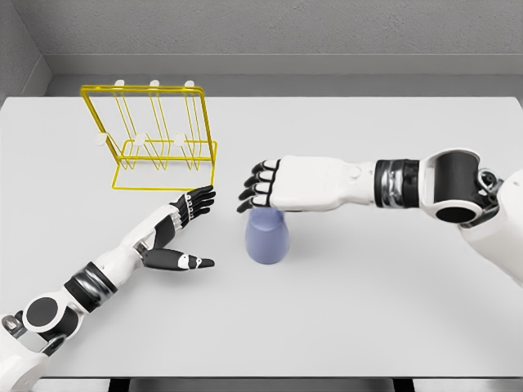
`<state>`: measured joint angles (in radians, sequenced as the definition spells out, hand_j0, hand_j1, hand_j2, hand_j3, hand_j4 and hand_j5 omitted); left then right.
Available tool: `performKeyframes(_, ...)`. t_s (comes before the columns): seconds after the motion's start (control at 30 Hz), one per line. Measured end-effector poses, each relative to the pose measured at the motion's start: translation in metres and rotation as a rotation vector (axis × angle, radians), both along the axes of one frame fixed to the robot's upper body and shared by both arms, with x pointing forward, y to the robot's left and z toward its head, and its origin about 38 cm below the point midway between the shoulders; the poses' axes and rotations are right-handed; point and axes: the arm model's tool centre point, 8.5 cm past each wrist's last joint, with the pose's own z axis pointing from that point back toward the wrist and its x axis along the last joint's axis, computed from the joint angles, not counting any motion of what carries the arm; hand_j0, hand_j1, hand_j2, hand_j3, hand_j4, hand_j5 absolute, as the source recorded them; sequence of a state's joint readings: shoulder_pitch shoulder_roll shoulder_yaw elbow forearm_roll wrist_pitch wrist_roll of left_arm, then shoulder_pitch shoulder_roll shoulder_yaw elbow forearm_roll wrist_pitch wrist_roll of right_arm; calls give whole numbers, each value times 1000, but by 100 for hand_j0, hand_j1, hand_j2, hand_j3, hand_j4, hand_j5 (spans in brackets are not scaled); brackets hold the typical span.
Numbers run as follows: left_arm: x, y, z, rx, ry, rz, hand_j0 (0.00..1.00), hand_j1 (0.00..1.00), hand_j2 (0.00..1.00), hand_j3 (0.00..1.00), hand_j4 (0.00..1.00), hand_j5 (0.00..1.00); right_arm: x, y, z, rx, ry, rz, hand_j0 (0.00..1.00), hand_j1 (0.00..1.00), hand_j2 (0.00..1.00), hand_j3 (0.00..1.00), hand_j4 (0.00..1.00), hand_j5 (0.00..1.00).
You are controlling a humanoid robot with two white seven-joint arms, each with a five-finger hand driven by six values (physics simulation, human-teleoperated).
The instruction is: Place the cup on the cup holder with both arms
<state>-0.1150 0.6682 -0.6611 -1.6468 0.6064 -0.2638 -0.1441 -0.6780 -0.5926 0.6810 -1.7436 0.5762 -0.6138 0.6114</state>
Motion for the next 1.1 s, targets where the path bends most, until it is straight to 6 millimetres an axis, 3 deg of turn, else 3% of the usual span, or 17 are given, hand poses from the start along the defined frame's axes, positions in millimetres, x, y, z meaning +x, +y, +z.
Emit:
performKeyframes(0.13, 1, 0, 0, 0, -2, 1, 100, 100, 100, 100, 100, 100, 8, -28, 22, 71, -31, -79, 100, 100, 100, 100, 100, 100)
performKeyframes(0.23, 5, -5, 4, -10, -13, -2, 100, 100, 100, 100, 100, 100, 6, -79, 28, 165, 3, -196, 100, 100, 100, 100, 100, 100)
performKeyframes(0.33, 18, -14, 12, -12, -25, -8, 100, 100, 100, 100, 100, 100, 7, -131, 47, 274, 13, -307, 100, 100, 100, 100, 100, 100)
performKeyframes(0.43, 24, -26, 12, -20, -21, -22, 100, 100, 100, 100, 100, 100, 5, -162, 39, 348, 69, -383, 100, 100, 100, 100, 100, 100)
performKeyframes(0.6, 23, -45, 7, -28, -6, -57, 100, 100, 100, 100, 100, 100, -11, -184, 1, 470, 178, -466, 100, 100, 100, 100, 100, 100)
performKeyframes(1.1, 22, -82, -3, -30, 48, -105, 100, 100, 100, 100, 100, 100, -19, -211, 5, 583, 143, -548, 100, 100, 100, 100, 100, 100)
